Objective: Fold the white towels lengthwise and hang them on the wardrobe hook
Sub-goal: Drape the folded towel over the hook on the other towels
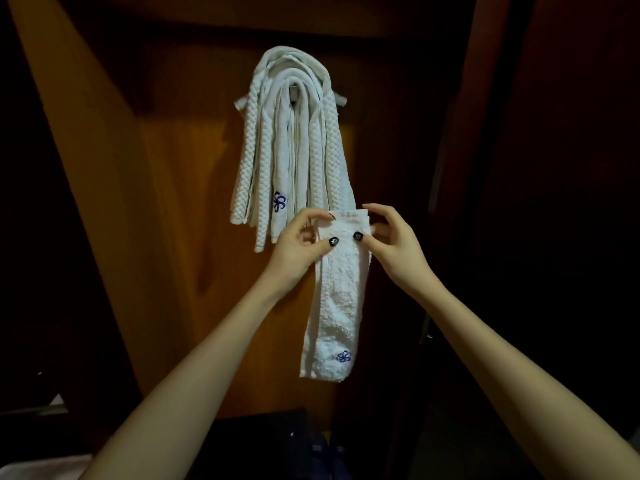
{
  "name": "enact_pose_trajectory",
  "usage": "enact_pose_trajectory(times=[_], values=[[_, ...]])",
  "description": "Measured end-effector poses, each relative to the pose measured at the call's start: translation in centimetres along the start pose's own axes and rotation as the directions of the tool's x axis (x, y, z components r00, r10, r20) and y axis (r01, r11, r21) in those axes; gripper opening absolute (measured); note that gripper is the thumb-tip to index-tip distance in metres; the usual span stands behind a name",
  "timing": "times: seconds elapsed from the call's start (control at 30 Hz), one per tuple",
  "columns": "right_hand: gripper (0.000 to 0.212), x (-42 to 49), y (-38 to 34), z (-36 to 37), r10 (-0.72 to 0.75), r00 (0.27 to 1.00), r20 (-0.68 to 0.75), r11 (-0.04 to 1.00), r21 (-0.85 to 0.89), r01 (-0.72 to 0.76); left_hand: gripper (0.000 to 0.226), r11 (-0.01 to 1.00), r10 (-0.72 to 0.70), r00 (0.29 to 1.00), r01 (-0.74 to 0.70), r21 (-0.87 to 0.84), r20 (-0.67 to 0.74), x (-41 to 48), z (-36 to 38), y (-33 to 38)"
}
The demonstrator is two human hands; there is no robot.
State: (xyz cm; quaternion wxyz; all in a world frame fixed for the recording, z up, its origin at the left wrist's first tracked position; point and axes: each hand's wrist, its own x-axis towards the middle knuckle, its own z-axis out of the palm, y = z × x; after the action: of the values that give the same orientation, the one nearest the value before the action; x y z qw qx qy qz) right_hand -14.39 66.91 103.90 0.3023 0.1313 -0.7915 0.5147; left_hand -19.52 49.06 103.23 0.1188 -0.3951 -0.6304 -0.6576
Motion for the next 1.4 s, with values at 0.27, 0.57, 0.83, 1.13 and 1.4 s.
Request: enact_pose_trajectory(times=[0.27, 0.57, 0.83, 1.13, 1.4], values=[[0.060, 0.2, 0.5, -1.9, -0.025, 1.000, 0.013, 0.999, 0.045, 0.024, 0.026, 0.993, -0.044, 0.995, 0.034, 0.116, 0.090, -1.4, 2.4, -2.0], [0.045, 1.3, 0.6, -4.4, 0.099, 0.982, 0.159, 0.985, -0.156, -0.074, 0.028, 0.968, -0.167, 0.959, 0.116, 0.224, 0.227, -0.6, 2.2, -3.5], [0.029, 3.1, 1.7, -2.8, 0.027, 1.000, 0.002, 0.995, -0.099, -0.027, 0.032, 0.947, -0.285, 0.958, 0.285, 0.152, -0.018, -4.5, 3.8, -8.4], [0.029, 4.8, 2.1, -4.6, 0.006, 0.998, -0.069, 0.993, -0.121, -0.015, 0.032, 0.956, -0.275, 0.949, 0.286, 0.057, -0.153, -6.5, 4.5, -9.6], [0.029, 5.6, 1.6, -6.5, -0.033, 0.999, 0.009, 0.999, -0.027, 0.033, 0.007, 0.950, -0.312, 0.949, 0.312, 0.018, -0.038, -5.7, 5.2, -9.8]])
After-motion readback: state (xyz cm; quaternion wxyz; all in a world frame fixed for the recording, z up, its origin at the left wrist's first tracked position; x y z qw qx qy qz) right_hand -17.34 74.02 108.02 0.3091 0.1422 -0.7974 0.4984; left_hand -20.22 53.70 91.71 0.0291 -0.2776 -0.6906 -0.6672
